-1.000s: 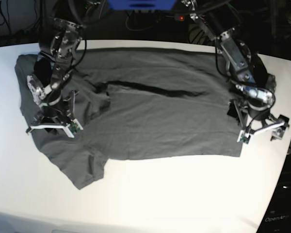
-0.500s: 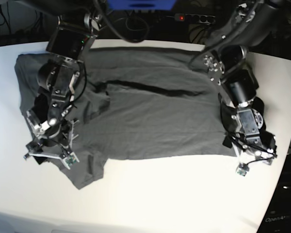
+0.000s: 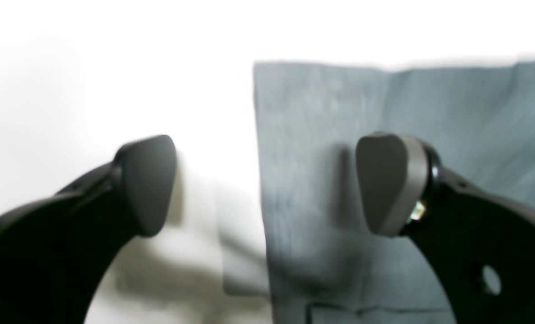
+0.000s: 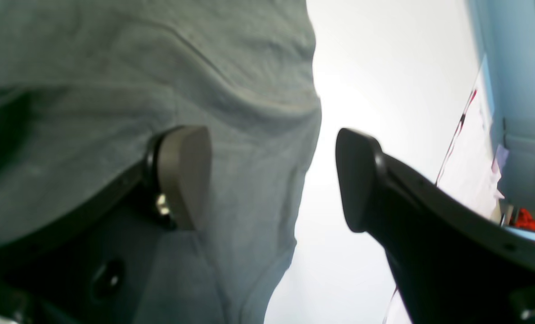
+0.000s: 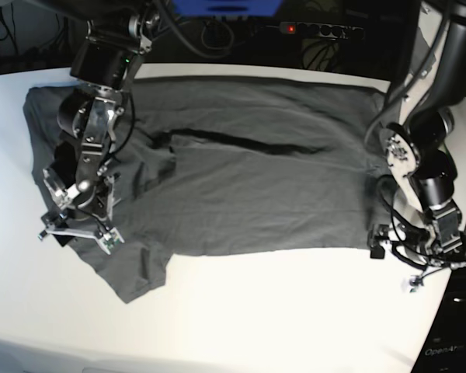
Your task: Fold the T-shirt properly
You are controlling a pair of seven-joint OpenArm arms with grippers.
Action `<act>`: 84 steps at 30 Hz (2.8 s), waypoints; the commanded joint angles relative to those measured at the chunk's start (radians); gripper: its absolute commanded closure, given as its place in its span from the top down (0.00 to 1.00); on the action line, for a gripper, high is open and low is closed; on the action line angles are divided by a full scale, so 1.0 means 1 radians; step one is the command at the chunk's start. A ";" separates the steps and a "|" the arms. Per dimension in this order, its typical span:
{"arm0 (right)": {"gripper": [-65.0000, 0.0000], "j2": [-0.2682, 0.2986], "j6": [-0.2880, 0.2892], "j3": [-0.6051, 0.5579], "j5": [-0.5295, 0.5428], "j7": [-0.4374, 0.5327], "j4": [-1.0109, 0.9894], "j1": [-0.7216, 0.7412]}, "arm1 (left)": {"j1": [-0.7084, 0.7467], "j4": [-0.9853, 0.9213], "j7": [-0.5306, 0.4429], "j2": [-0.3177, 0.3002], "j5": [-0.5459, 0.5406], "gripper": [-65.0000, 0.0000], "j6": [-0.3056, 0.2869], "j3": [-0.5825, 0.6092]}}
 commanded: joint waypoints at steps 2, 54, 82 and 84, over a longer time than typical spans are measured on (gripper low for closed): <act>0.65 0.002 -0.010 -0.003 0.000 0.015 0.021 0.007 | -0.035 0.002 -0.012 -0.008 -0.021 0.96 -0.006 0.003; 0.65 0.021 -0.010 0.003 0.001 0.082 0.024 -0.123 | 0.073 -0.066 -0.157 0.035 -0.077 0.22 -0.006 -0.026; 0.66 0.182 -0.010 -0.005 0.081 0.107 -0.335 0.271 | 0.176 -0.055 -0.167 0.035 -0.079 0.12 -0.006 -0.028; 0.66 0.208 -0.010 0.000 0.095 0.133 -0.454 0.345 | 0.176 -0.055 -0.167 0.035 -0.079 0.12 -0.006 -0.028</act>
